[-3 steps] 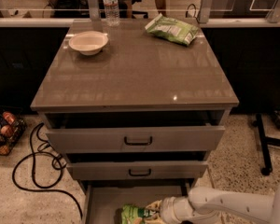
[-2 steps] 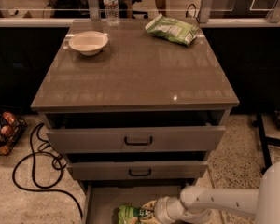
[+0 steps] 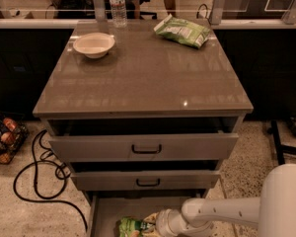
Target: Place green rice chip bag into bottom drawer
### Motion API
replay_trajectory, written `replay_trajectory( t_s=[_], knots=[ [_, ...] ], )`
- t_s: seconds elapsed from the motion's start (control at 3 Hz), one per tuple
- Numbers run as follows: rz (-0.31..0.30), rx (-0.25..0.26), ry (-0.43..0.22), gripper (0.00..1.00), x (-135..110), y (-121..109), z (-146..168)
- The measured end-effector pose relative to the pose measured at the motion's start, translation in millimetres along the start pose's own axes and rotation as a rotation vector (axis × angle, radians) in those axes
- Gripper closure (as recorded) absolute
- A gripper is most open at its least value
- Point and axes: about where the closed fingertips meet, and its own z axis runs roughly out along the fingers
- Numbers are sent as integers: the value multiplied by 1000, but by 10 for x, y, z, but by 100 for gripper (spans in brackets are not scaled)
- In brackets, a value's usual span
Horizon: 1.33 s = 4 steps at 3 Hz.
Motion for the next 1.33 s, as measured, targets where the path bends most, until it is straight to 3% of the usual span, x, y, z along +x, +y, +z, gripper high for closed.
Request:
replay_trajectory(
  t_s=[0.33, 1.33],
  knots=[
    [0, -3, -1, 73, -7, 9, 12],
    [-1, -10, -5, 4, -24, 36, 43]
  ],
)
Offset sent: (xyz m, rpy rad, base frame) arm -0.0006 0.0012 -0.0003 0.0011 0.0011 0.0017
